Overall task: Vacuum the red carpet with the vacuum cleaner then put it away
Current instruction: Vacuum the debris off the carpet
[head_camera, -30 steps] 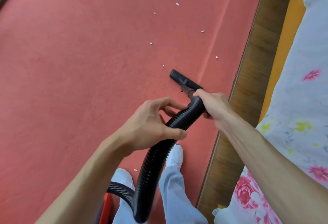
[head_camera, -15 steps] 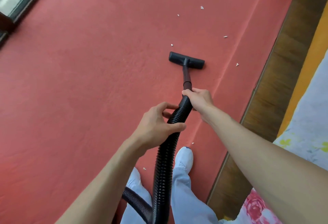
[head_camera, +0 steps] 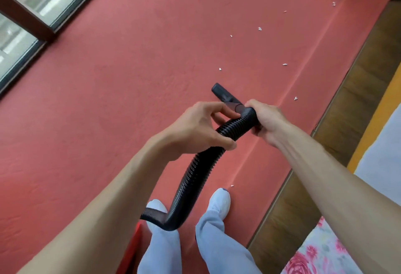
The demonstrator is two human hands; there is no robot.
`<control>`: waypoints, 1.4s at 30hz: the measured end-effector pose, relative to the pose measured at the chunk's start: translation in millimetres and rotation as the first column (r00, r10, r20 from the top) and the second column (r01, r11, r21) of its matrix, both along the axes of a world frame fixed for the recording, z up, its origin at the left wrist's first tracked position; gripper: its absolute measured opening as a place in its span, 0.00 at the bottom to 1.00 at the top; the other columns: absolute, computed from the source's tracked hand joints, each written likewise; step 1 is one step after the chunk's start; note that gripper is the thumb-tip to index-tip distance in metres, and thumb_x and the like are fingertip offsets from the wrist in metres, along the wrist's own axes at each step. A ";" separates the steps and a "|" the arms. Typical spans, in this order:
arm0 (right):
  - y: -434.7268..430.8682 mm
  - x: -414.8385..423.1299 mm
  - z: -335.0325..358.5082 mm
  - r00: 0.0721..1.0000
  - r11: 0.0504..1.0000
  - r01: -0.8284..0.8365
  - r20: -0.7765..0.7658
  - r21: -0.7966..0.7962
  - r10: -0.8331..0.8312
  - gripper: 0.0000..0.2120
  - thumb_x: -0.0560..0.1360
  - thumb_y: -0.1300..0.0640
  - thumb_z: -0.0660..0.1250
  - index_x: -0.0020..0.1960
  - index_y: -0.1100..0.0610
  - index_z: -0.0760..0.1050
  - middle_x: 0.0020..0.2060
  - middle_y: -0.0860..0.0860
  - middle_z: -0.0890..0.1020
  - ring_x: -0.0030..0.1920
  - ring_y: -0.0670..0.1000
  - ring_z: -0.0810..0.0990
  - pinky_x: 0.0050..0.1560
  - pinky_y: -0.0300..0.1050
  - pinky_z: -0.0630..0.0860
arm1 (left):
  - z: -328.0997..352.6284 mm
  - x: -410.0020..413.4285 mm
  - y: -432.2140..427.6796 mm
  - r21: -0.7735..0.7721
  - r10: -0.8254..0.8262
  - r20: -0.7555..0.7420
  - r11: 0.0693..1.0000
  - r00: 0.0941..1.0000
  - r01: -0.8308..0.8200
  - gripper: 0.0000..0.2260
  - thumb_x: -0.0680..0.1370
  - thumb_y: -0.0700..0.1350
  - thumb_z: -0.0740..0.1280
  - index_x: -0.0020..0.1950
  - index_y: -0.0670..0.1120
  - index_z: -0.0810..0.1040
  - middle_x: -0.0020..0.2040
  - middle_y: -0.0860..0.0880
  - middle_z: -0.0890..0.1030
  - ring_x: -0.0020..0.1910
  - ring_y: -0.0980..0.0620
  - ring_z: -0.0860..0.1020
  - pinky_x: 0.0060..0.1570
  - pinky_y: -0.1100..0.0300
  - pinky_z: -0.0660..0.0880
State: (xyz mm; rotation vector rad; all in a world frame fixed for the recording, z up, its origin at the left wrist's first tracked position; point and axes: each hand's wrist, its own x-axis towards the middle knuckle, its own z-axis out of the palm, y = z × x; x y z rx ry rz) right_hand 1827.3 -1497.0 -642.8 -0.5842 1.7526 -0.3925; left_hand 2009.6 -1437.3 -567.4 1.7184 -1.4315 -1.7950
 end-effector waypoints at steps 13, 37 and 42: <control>-17.9 29.5 -43.5 0.955 0.959 -0.285 -0.082 0.001 0.284 0.05 0.70 0.53 0.68 0.40 0.55 0.77 0.35 0.51 0.76 0.32 0.50 0.72 0.33 0.41 0.67 | -20.5 19.1 -8.1 0.122 0.072 0.027 0.990 0.997 -0.074 0.18 0.67 0.41 0.78 0.55 0.52 0.83 0.46 0.50 0.84 0.34 0.56 0.81 0.35 0.64 0.77; -110.2 85.7 -57.4 0.914 0.935 -0.345 -0.199 0.079 0.354 0.23 0.62 0.43 0.66 0.45 0.61 0.82 0.37 0.51 0.79 0.37 0.52 0.75 0.40 0.47 0.72 | -40.4 81.6 -115.4 0.170 -0.102 -0.022 0.980 0.995 0.104 0.22 0.67 0.45 0.79 0.57 0.53 0.74 0.49 0.53 0.79 0.37 0.56 0.79 0.33 0.67 0.75; -137.2 90.6 -93.8 0.962 0.981 -0.195 -0.192 0.021 0.195 0.34 0.57 0.38 0.66 0.58 0.53 0.81 0.44 0.48 0.82 0.44 0.51 0.79 0.54 0.51 0.79 | -73.8 77.1 -135.0 0.123 0.037 0.034 0.992 0.999 -0.041 0.22 0.69 0.46 0.78 0.60 0.54 0.76 0.50 0.55 0.80 0.40 0.52 0.83 0.41 0.56 0.82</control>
